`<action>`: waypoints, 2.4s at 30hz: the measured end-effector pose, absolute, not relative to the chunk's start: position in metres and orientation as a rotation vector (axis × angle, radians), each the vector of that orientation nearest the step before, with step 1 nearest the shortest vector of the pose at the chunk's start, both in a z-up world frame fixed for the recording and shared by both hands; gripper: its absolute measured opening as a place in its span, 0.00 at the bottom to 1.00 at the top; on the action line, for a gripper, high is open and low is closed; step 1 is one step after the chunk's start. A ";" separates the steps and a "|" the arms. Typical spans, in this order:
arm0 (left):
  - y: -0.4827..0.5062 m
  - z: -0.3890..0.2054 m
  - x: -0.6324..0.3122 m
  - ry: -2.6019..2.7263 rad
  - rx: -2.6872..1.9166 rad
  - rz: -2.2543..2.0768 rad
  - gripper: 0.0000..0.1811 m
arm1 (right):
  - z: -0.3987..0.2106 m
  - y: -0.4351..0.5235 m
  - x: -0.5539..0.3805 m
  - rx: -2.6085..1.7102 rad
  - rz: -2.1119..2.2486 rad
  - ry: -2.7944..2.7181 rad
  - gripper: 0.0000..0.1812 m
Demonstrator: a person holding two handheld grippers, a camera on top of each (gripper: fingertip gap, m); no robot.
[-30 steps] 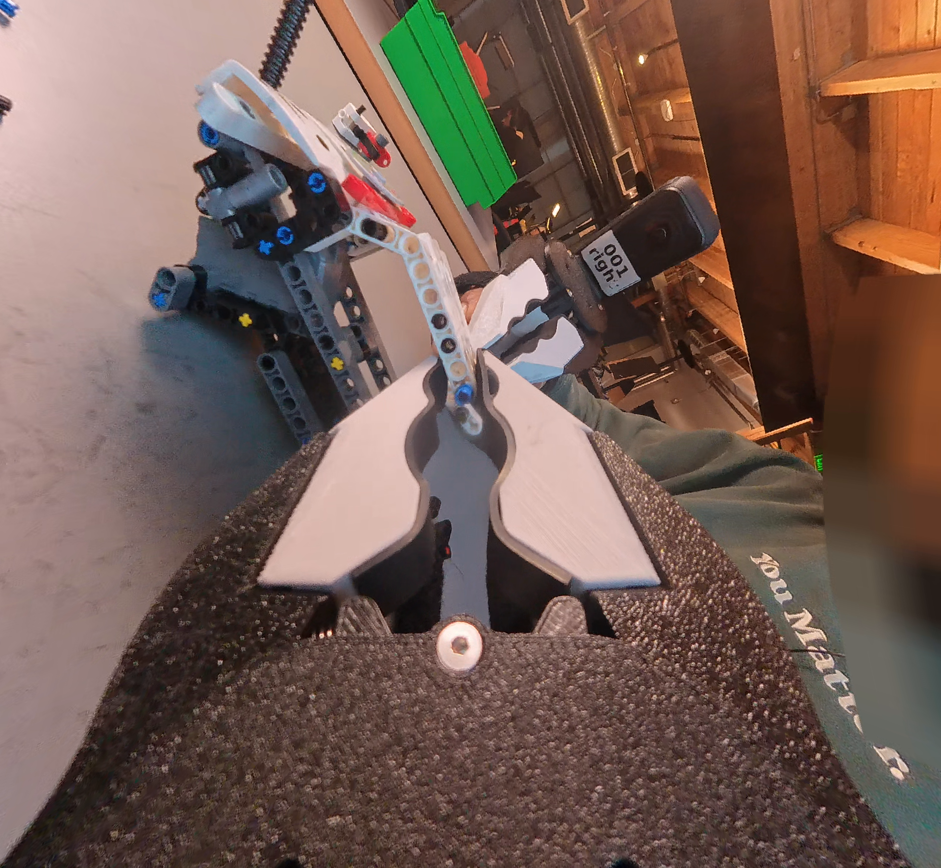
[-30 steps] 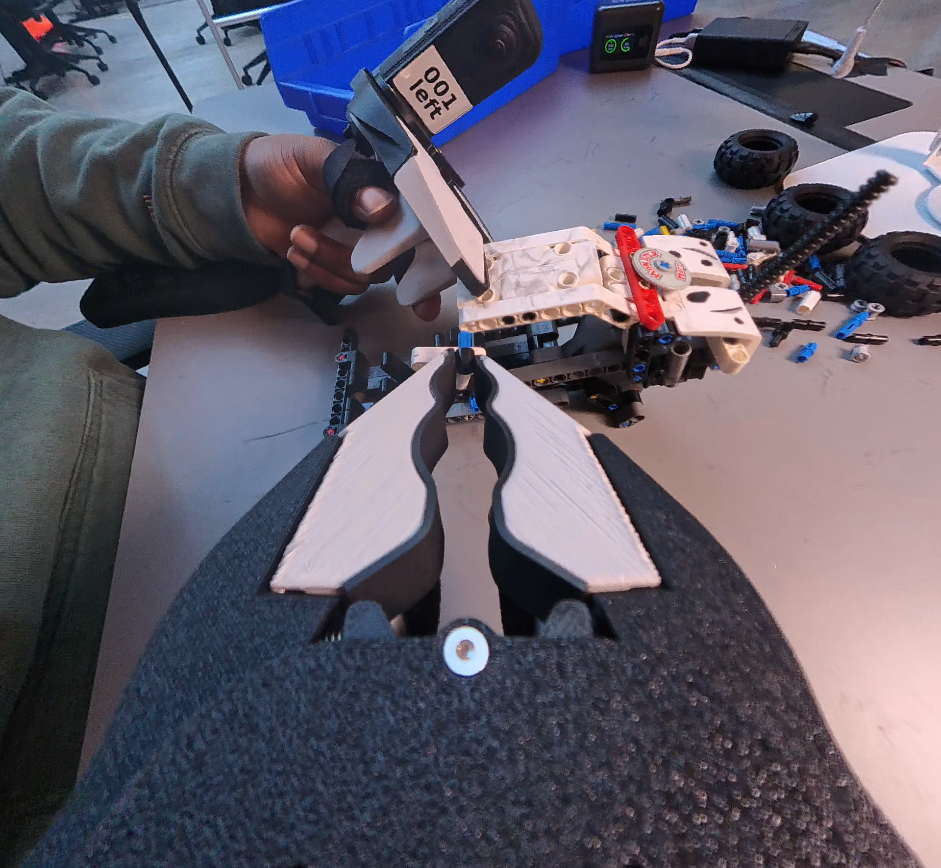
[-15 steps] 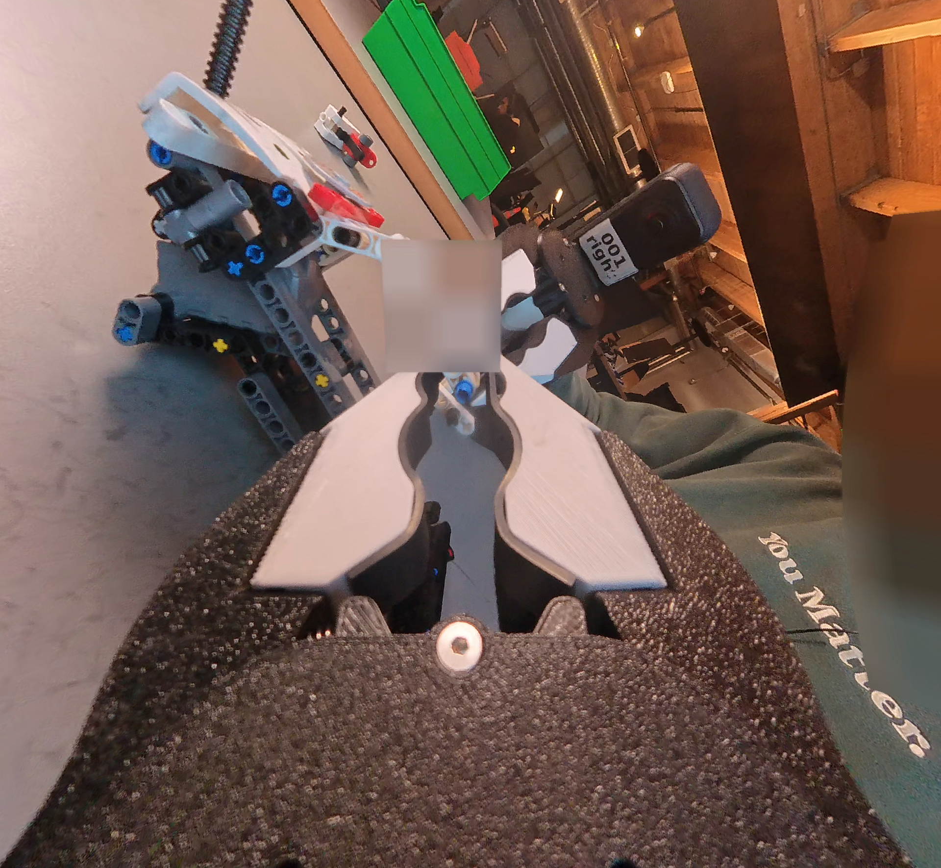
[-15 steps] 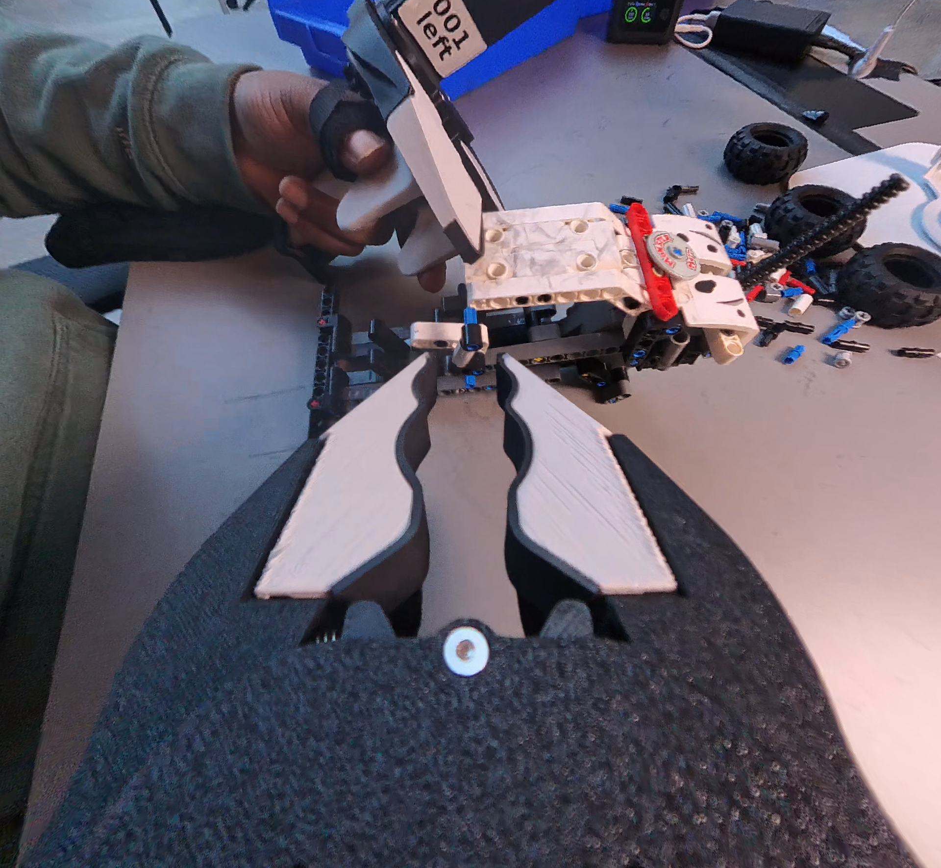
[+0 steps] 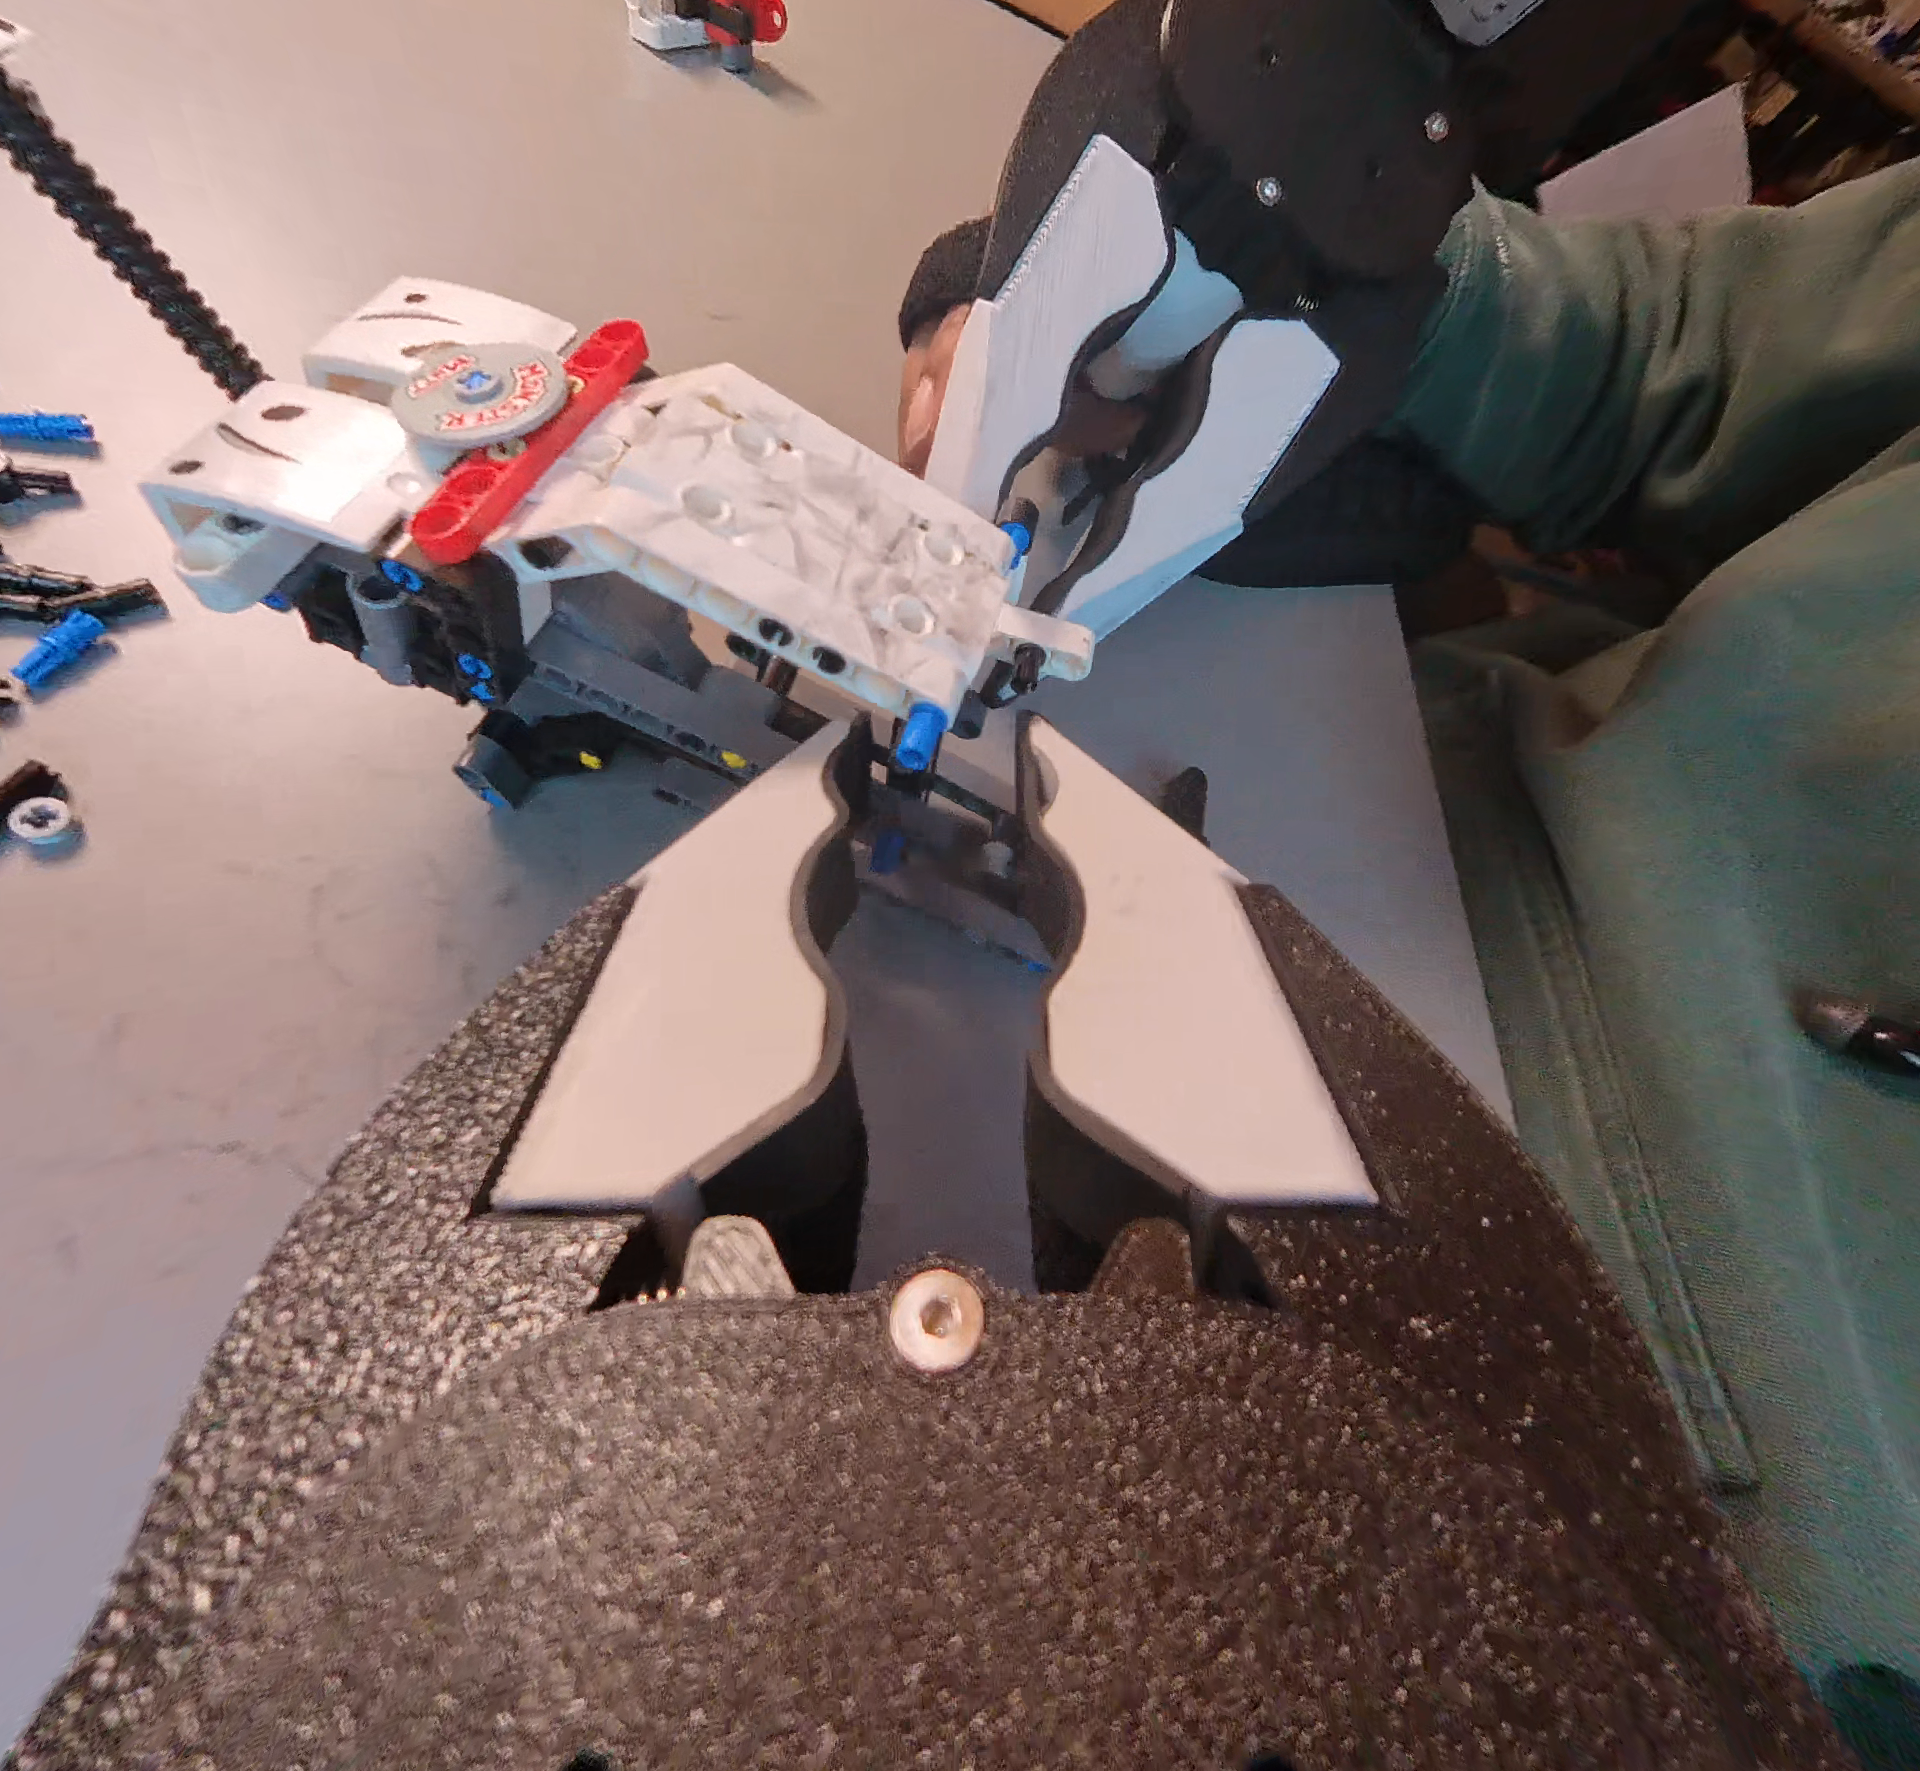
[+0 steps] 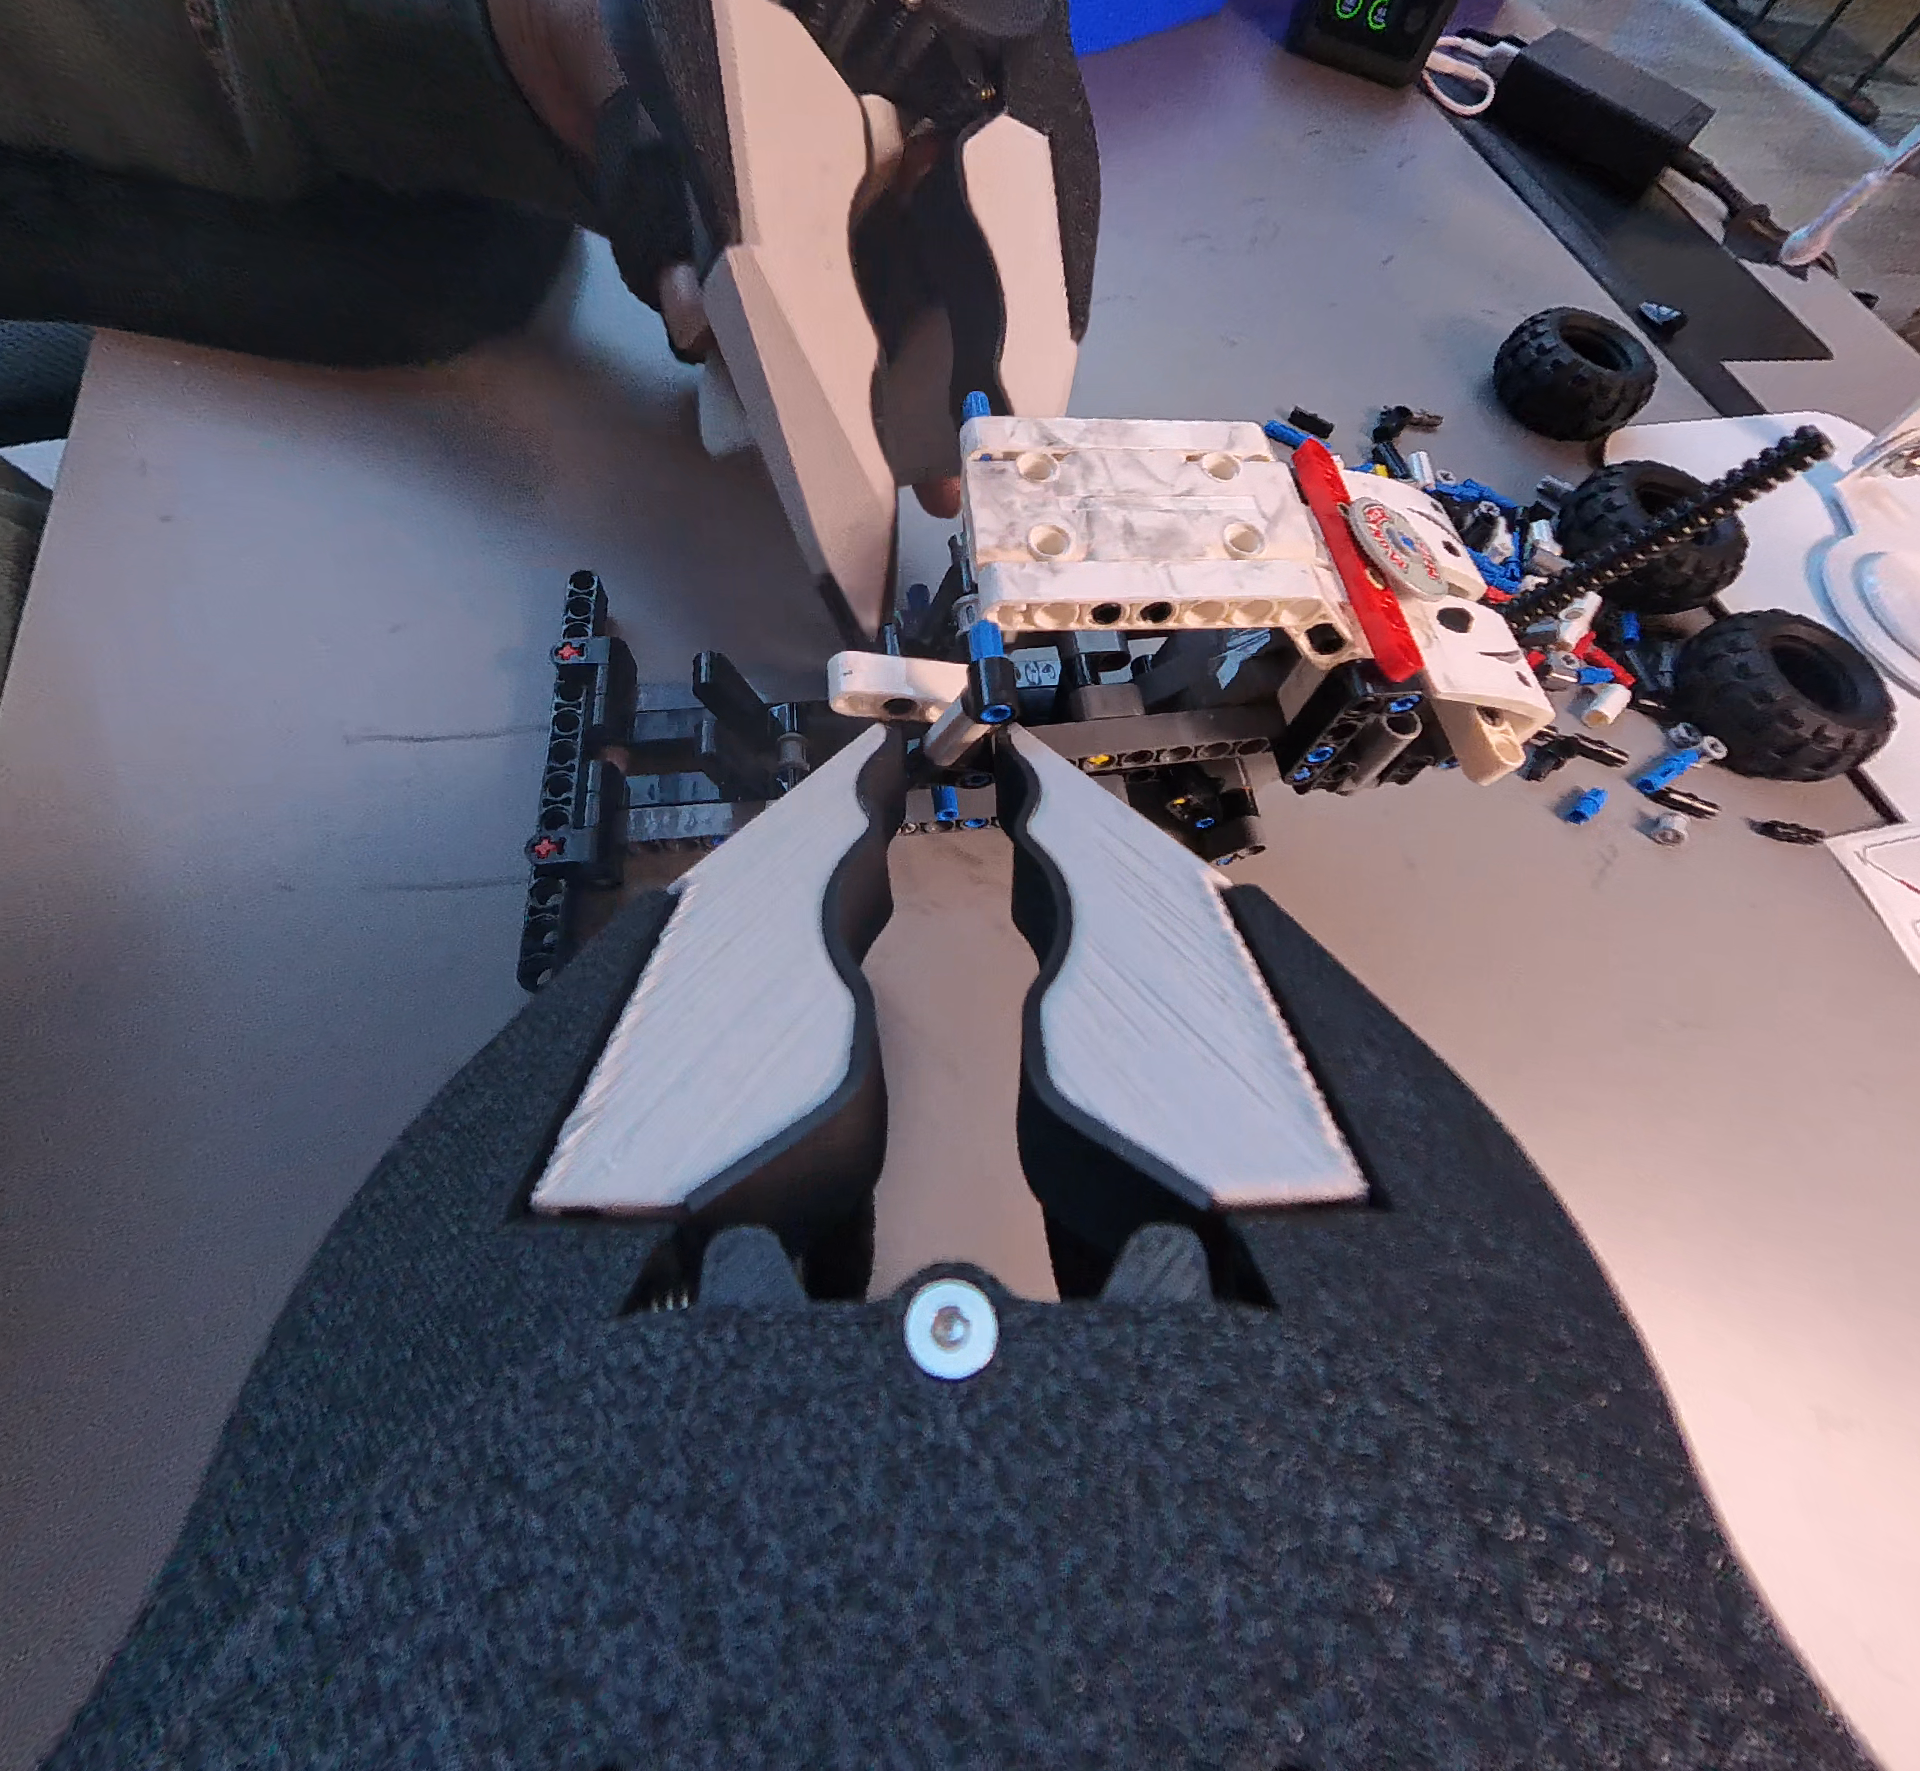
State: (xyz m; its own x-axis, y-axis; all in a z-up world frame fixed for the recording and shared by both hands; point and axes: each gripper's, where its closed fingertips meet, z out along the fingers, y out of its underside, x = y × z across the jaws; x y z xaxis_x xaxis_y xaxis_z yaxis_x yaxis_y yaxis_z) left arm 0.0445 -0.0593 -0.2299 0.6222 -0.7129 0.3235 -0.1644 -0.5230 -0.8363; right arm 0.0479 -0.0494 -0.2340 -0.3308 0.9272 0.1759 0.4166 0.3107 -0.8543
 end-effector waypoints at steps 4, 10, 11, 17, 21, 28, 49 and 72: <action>-0.055 -0.235 0.049 0.750 -2.005 -0.758 0.06 | -0.234 -0.052 0.048 -1.174 0.927 -1.897 0.08; -0.062 -0.237 0.049 0.817 -2.017 -0.790 0.04 | -0.235 -0.054 0.050 -1.174 0.891 -1.924 0.08; -0.062 -0.237 0.049 0.830 -2.019 -0.792 0.04 | -0.235 -0.055 0.050 -1.172 0.890 -1.936 0.08; -0.064 -0.237 0.024 0.815 -2.031 -0.755 0.04 | -0.234 -0.028 0.073 -1.224 0.852 -1.935 0.07; -0.062 -0.236 0.026 0.819 -2.019 -0.785 0.04 | -0.216 -0.049 0.063 -1.134 0.936 -1.910 0.08; -0.058 -0.237 0.039 0.908 -1.976 -0.803 0.04 | -0.205 -0.031 0.062 -1.177 0.978 -1.787 0.08; -0.065 -0.239 0.048 1.117 -1.905 -0.762 0.00 | -0.193 -0.043 0.076 -1.006 1.116 -1.789 0.08; -0.062 -0.154 0.076 0.940 -1.655 -0.512 0.09 | -0.180 -0.057 0.056 -0.844 0.862 -1.704 0.09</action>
